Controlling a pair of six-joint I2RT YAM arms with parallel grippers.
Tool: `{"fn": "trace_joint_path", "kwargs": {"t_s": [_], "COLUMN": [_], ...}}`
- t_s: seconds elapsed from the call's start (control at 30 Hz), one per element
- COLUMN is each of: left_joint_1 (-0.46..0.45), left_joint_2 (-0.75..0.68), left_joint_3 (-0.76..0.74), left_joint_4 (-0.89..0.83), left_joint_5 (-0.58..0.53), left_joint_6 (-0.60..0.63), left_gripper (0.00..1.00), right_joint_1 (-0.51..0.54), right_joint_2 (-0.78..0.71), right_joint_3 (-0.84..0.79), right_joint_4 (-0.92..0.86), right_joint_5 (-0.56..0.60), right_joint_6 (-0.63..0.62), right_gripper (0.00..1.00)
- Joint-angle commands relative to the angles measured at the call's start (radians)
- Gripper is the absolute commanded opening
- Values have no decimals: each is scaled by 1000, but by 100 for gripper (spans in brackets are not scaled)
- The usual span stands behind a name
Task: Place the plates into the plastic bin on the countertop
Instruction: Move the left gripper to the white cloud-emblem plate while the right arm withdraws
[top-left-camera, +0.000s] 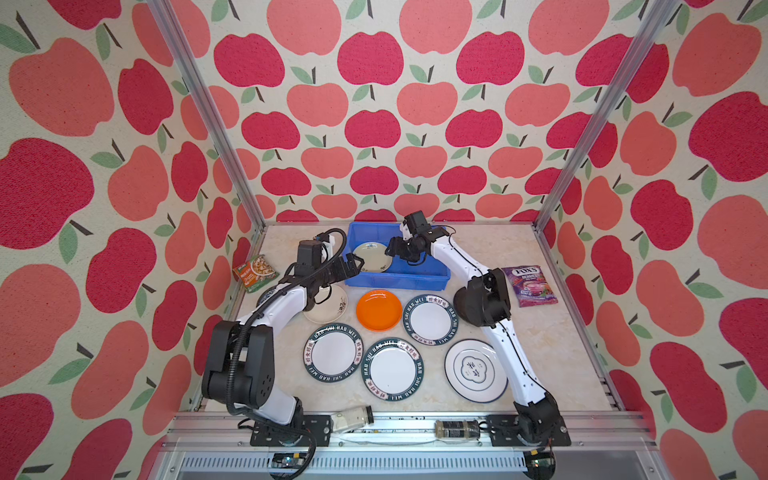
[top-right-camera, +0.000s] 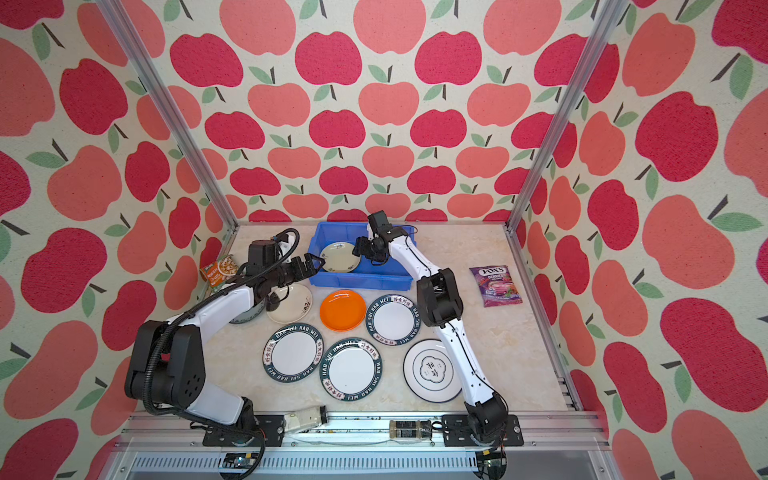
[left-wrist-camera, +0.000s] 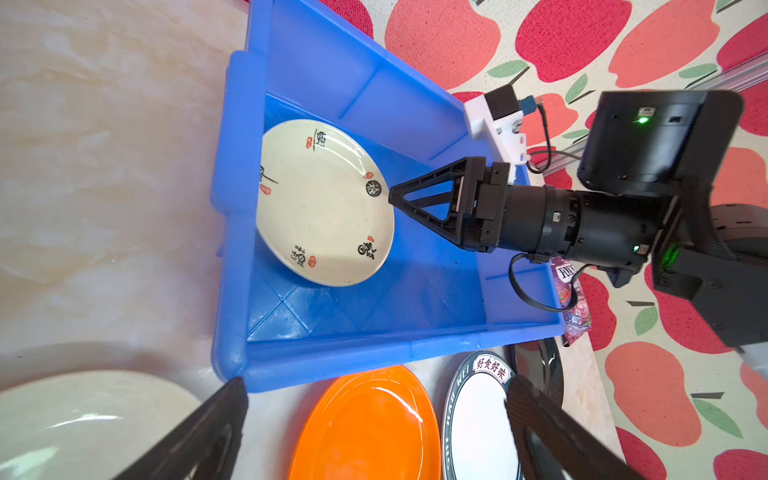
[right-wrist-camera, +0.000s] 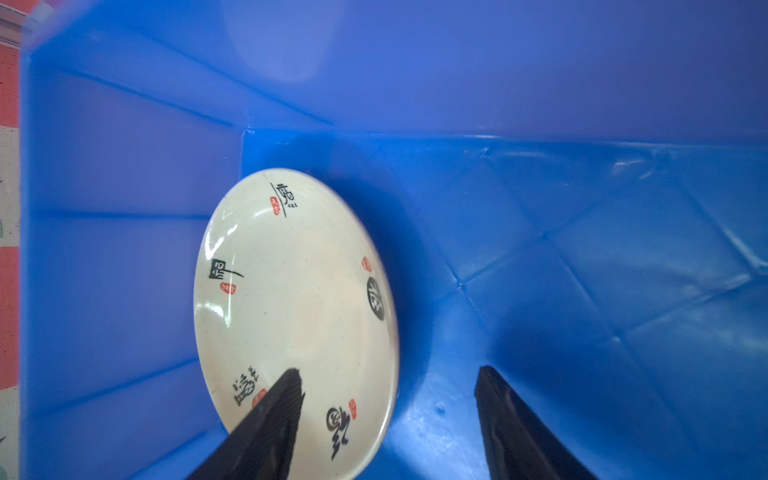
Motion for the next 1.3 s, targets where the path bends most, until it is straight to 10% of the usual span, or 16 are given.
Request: {"fn": "trace_joint_path", "kwargs": {"t_s": [0.0, 0.23, 0.47, 0.83, 1.27], "left_joint_1": [-13, -58, -165, -326, -601], "left_joint_2": [-41, -110, -171, -121, 177], "left_joint_3": [57, 85, 192, 309, 321], "left_joint_4": [-85, -203, -390, -534, -527], "left_joint_5": [-102, -367, -434, -27, 257], "left_joint_6": [54, 218, 254, 285, 265], "left_gripper": [99, 99, 99, 98, 73], "right_joint_1": [-6, 5, -10, -256, -283], "right_joint_2": [-141, -391, -871, -1497, -1654], "right_joint_3": [8, -176, -705, -1400, -1695], "right_joint_4": [-53, -46, 106, 13, -17], "right_joint_5": [58, 229, 344, 157, 6], "right_joint_6": [-68, -199, -360, -242, -119], "right_gripper": [70, 69, 68, 63, 62]}}
